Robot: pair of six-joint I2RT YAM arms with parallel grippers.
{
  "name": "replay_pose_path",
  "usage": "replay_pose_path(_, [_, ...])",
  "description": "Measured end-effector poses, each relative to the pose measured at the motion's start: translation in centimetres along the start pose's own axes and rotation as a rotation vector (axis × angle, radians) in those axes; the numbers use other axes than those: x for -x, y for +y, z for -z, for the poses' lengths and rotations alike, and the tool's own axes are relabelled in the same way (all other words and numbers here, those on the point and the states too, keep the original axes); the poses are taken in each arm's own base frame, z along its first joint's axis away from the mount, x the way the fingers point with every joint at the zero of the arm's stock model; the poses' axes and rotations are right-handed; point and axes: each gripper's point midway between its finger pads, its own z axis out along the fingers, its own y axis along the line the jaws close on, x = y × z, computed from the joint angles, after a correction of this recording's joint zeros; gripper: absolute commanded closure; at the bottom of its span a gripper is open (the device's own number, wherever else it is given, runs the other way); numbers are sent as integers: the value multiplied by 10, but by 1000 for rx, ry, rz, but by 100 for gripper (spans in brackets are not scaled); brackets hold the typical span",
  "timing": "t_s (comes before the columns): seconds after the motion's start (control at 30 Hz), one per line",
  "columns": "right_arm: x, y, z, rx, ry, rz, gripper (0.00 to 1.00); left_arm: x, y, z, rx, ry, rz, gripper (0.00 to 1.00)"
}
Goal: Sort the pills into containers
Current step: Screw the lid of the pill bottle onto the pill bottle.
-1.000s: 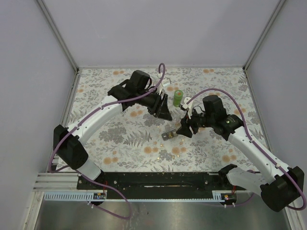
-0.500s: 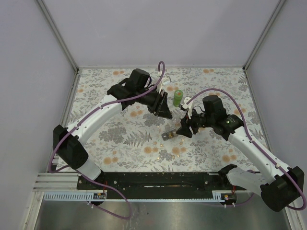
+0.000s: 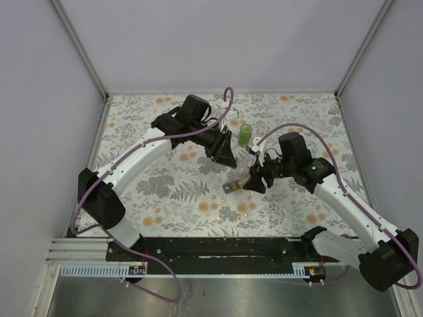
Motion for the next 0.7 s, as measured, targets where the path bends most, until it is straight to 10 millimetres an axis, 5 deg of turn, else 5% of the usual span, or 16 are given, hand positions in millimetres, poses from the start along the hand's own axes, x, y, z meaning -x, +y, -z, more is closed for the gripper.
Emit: replay_pose_path(0.7, [-10, 30, -3, 238, 21, -150, 100, -26, -9, 1, -78, 63, -282, 89])
